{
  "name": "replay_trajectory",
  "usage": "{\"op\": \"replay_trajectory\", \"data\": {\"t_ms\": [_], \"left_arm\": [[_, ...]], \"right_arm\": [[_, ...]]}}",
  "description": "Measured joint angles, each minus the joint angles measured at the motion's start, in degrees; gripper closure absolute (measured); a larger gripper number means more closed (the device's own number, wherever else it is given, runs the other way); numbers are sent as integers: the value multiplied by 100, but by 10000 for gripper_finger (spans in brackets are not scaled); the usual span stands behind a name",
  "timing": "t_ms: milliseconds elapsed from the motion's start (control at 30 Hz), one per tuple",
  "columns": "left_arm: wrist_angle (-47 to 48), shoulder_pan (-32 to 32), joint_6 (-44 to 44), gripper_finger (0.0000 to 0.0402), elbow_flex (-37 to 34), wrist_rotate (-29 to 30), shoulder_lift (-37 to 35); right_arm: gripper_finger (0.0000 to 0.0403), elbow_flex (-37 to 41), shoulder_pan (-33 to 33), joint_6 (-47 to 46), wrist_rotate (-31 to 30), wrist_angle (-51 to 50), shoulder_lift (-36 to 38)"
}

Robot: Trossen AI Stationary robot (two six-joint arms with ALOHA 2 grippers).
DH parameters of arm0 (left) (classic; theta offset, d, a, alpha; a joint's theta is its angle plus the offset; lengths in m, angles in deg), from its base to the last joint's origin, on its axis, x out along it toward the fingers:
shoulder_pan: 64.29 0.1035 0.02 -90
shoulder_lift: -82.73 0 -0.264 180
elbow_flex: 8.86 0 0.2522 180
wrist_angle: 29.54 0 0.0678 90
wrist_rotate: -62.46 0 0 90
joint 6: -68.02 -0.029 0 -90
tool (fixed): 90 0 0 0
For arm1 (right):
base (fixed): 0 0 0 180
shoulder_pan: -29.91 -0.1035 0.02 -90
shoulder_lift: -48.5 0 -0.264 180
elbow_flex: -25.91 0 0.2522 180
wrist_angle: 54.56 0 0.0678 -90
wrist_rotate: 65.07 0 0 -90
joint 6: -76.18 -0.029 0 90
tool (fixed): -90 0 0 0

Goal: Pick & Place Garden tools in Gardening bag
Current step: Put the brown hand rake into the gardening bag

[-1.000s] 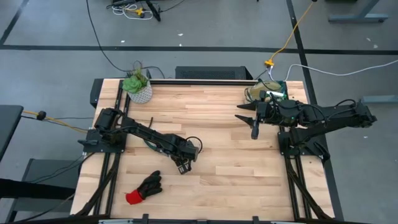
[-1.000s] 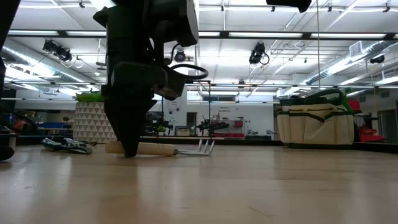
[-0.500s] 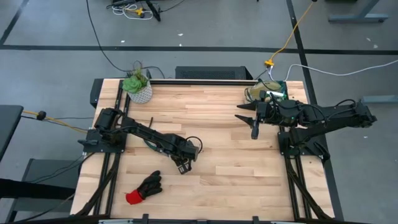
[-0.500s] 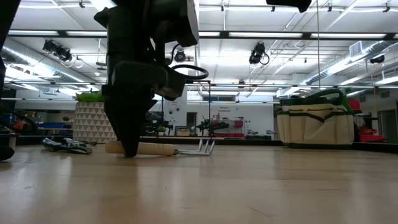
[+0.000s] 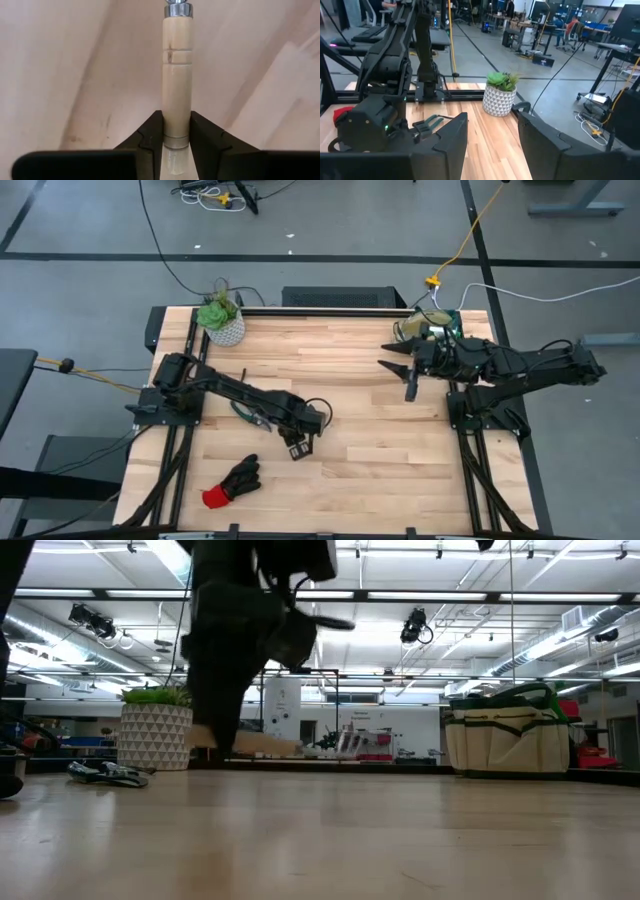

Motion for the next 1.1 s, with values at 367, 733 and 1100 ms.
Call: {"op": "replay_trajectory", "data": {"t_ms": [367, 733, 1100], "left_arm": [[483, 445, -717, 320, 1319, 93, -2], [523, 1174, -1464, 320, 2873, 183, -9], [565, 1769, -1779, 319, 3867, 151, -13]], "right_arm": [[224, -294, 0, -239, 7, -11, 367], [224, -1055, 0, -21, 4, -938, 452], [224, -1143, 0, 359, 0, -1081, 452]]}}
